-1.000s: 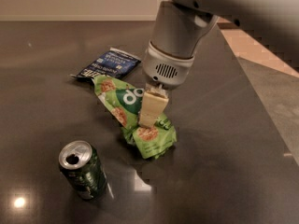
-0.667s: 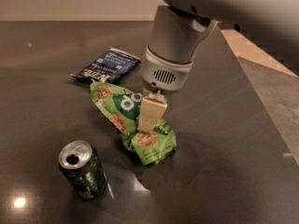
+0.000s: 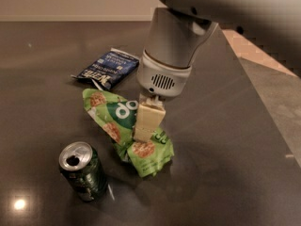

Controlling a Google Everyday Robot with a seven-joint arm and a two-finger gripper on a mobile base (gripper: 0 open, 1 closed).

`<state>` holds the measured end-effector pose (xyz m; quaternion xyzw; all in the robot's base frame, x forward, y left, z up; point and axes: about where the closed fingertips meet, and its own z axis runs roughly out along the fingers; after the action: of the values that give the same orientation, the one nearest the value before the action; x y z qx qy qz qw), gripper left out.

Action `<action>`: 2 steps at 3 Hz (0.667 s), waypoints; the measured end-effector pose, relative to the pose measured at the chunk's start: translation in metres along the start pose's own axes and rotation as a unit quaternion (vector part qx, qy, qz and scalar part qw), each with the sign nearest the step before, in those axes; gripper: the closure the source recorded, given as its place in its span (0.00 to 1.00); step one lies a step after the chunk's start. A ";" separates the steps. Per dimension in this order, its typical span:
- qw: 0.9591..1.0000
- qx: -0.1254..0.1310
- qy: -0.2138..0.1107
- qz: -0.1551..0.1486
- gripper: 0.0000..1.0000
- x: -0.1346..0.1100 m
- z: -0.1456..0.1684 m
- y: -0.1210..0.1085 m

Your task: Move green rice chip bag near green can

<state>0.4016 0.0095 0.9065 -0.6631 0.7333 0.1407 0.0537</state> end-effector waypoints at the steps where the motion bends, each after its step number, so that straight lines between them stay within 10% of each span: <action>1: 1.000 0.006 -0.004 -0.001 0.14 -0.002 -0.001 -0.001; 2: 1.000 0.010 -0.007 -0.002 0.00 -0.005 -0.002 -0.001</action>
Offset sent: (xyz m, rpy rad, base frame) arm 0.0012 0.0017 0.0016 0.0056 -0.0106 -0.0026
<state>0.4036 0.0131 0.9100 -0.6626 0.7333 0.1376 0.0659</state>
